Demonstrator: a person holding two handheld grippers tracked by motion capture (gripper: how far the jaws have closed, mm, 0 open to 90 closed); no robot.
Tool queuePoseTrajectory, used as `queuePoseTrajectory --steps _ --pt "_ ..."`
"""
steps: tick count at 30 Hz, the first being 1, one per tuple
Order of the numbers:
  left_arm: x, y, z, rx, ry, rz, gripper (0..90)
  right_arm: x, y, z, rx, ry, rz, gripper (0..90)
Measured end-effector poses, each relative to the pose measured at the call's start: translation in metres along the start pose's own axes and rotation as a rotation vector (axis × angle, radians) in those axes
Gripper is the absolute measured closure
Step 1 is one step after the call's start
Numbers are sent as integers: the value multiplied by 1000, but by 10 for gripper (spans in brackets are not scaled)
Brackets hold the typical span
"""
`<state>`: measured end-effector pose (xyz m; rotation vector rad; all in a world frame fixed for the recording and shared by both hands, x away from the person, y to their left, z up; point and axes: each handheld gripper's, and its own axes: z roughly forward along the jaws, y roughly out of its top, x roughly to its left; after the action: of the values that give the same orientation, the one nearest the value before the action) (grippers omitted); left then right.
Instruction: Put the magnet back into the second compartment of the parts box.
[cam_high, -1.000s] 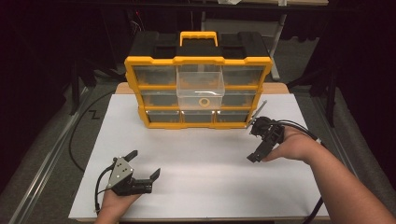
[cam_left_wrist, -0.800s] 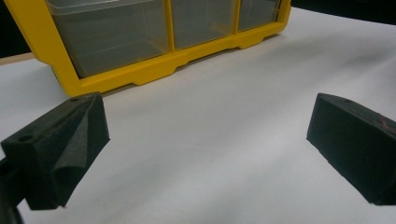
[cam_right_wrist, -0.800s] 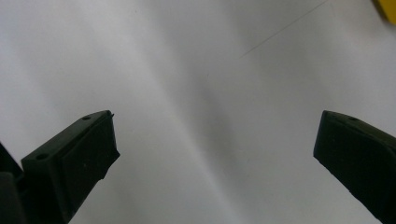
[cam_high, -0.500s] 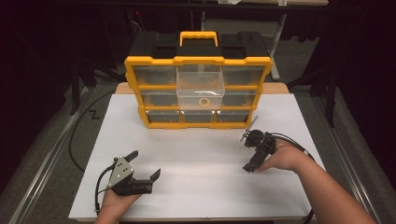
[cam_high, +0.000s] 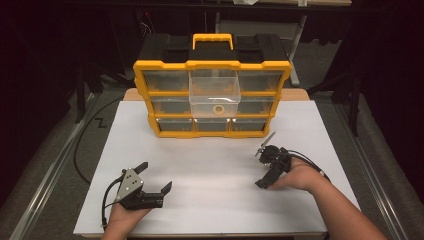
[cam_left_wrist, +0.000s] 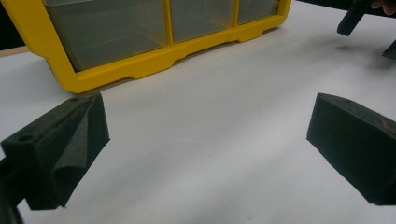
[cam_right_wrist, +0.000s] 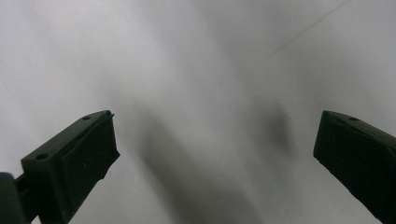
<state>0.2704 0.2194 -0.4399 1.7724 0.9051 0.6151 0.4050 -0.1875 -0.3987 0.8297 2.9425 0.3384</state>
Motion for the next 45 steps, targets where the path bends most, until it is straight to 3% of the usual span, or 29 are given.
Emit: queuePoseTrajectory --steps 1,2,3,6,7,9,10,11,13,14,15,16,17,18,19,20,21,22,23,24,25,27,28,31,33,37,41,45 --pt "0 0 0 -3 -1 -2 2 2 -4 -1 -71 5 28 2" --pt "0 0 0 -4 -2 -2 2 2 -4 -1 -71 5 28 2" --pt "0 0 -1 -5 -2 -1 2 3 -9 -2 -150 -15 50 2" --pt "0 0 0 -2 -3 0 2 5 -19 -1 -257 -15 93 2" --pt "0 0 0 -1 -3 -1 2 5 -19 -1 -257 -15 93 2" --pt "0 0 0 1 -6 0 2 5 -27 2 -322 22 119 2" --pt "0 0 0 0 -12 1 2 7 -35 6 -386 27 139 2" --pt "0 0 0 2 -16 -1 2 8 -38 8 -414 25 150 2" --pt "-1 0 0 3 -18 -4 2 10 -42 9 -445 19 156 2" --pt "0 0 1 6 -20 -3 2 12 -44 10 -479 6 164 2" --pt "-1 0 1 9 -20 -2 2 15 -50 11 -560 -1 188 2" --pt "-1 0 1 11 -20 -1 2 15 -50 11 -560 -1 188 2" --pt "-1 0 0 10 -20 -3 2 19 -54 10 -629 -18 209 2" --pt "-1 0 0 10 -20 -3 2 19 -54 10 -629 -18 209 2" --pt "-2 0 -1 2 -20 -5 2 21 -58 9 -699 -23 227 2" --pt "-2 0 -1 2 -20 -5 2 21 -58 9 -699 -23 227 2" --pt "-1 0 -2 1 -18 -6 2 24 -62 6 -761 -33 251 2" --pt "-1 0 -2 1 -18 -6 2 24 -62 6 -761 -33 251 2" --pt "-1 0 -2 1 -16 -8 2 25 -67 3 -819 -23 277 2" --pt "0 0 -2 2 -12 -6 2 25 -67 3 -819 -23 277 2" --pt "1 0 -2 0 -7 -2 2 25 -73 -1 -870 -16 297 2" --pt "1 0 -2 -7 2 -3 3 26 -78 -3 -903 -32 302 2" --pt "2 -1 -3 -6 5 -11 3 26 -90 -5 -962 -60 312 2" --pt "2 -1 -1 2 7 -16 3 25 -102 -5 -982 -80 312 2" --pt "2 -1 0 8 9 -14 3 24 -111 -6 -998 -117 324 2" --pt "0 -1 2 8 8 -17 3 22 -111 -7 -1012 -119 347 2" --pt "0 -1 1 11 20 -24 3 27 -104 -1 -964 -139 303 2" --pt "0 -2 1 22 15 -23 3 27 -103 0 -957 -145 304 2"
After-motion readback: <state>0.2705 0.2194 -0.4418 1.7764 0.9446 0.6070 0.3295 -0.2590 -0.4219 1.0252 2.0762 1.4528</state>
